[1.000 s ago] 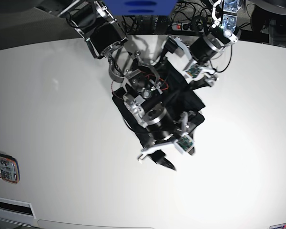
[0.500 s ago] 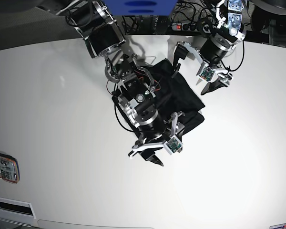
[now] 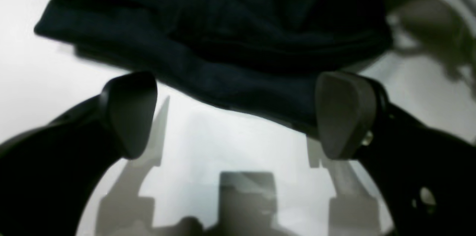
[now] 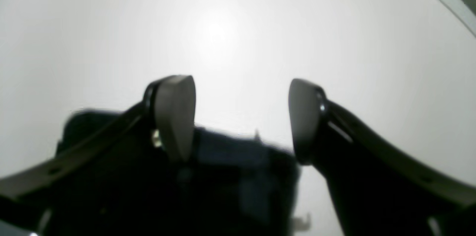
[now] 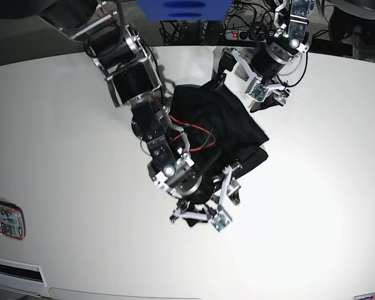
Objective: Fold the T-shirt properly
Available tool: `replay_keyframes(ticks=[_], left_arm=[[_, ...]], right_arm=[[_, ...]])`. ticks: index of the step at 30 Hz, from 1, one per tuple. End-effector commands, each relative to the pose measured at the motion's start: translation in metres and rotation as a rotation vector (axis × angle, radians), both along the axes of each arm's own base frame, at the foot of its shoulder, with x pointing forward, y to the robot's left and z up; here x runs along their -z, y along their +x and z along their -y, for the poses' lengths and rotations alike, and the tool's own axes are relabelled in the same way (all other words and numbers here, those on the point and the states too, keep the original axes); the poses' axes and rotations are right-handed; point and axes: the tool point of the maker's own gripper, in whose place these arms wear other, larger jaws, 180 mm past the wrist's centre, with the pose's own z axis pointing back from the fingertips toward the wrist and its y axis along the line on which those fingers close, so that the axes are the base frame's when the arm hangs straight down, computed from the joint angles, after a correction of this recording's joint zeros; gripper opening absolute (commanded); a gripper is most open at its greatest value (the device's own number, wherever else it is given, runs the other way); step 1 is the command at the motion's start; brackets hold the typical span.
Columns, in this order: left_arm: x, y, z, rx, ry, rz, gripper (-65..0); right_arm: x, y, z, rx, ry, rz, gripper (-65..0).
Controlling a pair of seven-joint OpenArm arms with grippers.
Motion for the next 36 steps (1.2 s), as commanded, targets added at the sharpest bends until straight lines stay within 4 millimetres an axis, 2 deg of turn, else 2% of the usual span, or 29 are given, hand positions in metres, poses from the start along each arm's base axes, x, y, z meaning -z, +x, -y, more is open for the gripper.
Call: replay_keyframes(ticks=[1,3,6,7,12,15,17,18,21,25,28,30,34,36], left_arm=[[-0.011,0.007,0.004,0.005,-0.025,0.044,0.0],[-0.011,0.008,0.005,0.008,-0.025,0.043,0.0],[-0.015,0.017,0.006,0.010,-0.023,0.062,0.0],[-0.012,0.018,0.005,0.008,-0.020,0.058,0.0],[0.013,0.020,-0.002,-0.009,-0.015,0.004,0.0],[0.021,0.019,-0.007,-0.020,-0.009,-0.017,0.0],[0.017,0.029,-0.008,-0.019,-0.004,0.004,0.0],[0.015,0.034,-0.010,-0.019,0.001,0.013,0.0],[0.014,0.049,-0.022,-0.047,0.017,0.032,0.0],[0.028,0.073,-0.031,-0.020,0.120,0.038,0.0],[0.034,0.087,-0.034,0.000,0.175,0.042,0.0],[0.028,0.102,-0.031,-0.003,0.171,0.066,0.0],[0.013,0.129,-0.024,-0.009,0.173,0.122,0.0],[0.011,0.140,-0.024,-0.004,0.188,0.132,0.0]], right_arm=[[-0.019,0.013,0.002,0.006,0.015,0.053,-27.3],[-0.009,0.014,0.005,0.009,-0.005,0.030,-27.3],[0.023,0.010,0.008,0.004,-0.039,-0.046,-27.3],[0.031,0.007,0.007,-0.010,-0.050,-0.066,-27.3],[0.047,0.002,0.012,-0.020,-0.076,-0.100,-27.3],[0.057,0.006,0.040,0.004,-0.129,-0.099,-27.3],[0.061,0.008,0.052,0.015,-0.152,-0.099,-27.3],[0.063,0.010,0.065,0.025,-0.174,-0.095,-27.3],[0.063,0.014,0.086,0.043,-0.207,-0.080,-27.3],[0.090,-0.011,0.102,0.048,-0.236,-0.134,-27.3],[0.093,-0.023,0.102,0.046,-0.224,-0.137,-27.3],[0.099,-0.034,0.114,0.048,-0.243,-0.144,-27.3],[0.103,-0.051,0.122,0.044,-0.253,-0.145,-27.3],[0.108,-0.058,0.125,0.043,-0.259,-0.157,-27.3]])
